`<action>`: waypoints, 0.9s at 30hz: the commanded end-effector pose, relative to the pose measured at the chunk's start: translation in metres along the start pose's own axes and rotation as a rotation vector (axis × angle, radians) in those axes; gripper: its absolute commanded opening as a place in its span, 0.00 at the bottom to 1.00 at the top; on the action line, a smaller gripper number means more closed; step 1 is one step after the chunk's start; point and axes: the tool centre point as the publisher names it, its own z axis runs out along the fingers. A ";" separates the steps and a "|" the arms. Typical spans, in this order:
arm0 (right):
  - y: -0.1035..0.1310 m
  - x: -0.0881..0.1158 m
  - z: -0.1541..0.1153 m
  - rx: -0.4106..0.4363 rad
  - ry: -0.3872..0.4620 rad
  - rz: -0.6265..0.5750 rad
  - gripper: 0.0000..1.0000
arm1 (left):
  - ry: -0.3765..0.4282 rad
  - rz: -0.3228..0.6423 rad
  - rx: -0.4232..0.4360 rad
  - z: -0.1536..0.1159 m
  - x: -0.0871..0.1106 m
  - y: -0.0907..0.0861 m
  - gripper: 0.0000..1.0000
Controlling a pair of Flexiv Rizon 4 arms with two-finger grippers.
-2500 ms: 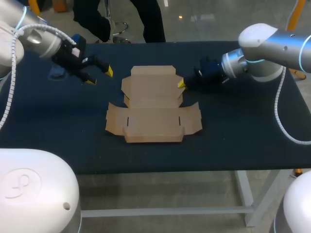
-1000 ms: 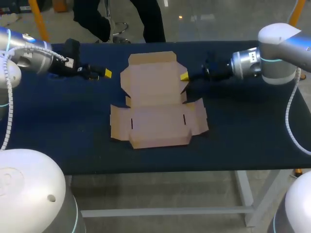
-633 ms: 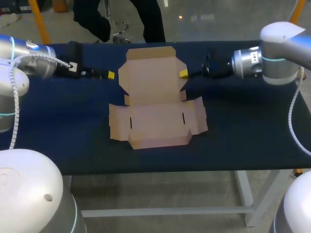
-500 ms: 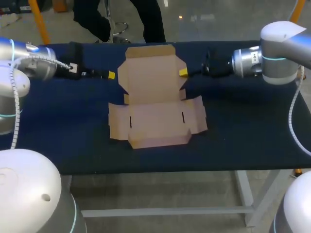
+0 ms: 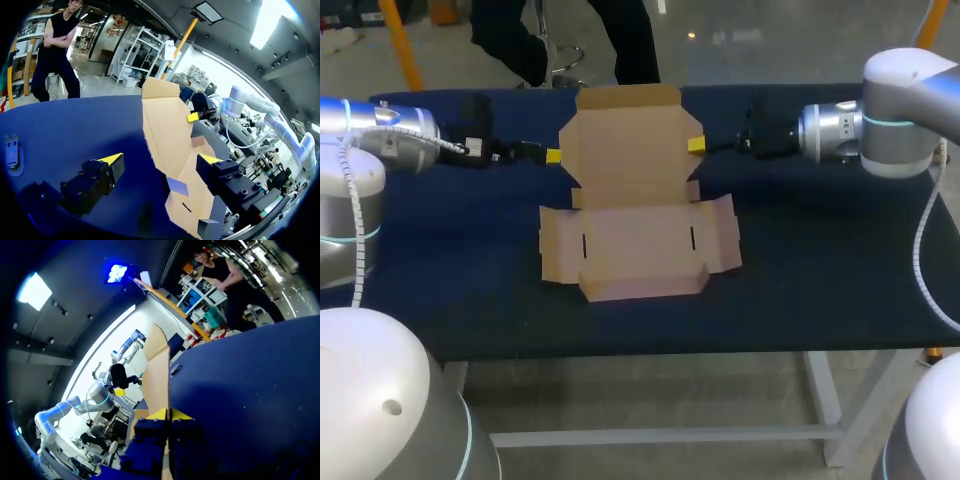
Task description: Assemble the packaging by folding the flat box into shape, placing the metal phone stand inside, and closing the box properly
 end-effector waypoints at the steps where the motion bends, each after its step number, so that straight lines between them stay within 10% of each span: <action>1: 0.003 -0.001 0.000 -0.011 0.014 -0.012 0.00 | 0.028 -0.001 -0.005 0.004 -0.008 -0.001 1.00; 27: 0.021 0.004 -0.001 -0.082 0.069 -0.147 0.00 | 0.210 0.115 0.055 0.036 -0.016 -0.031 1.00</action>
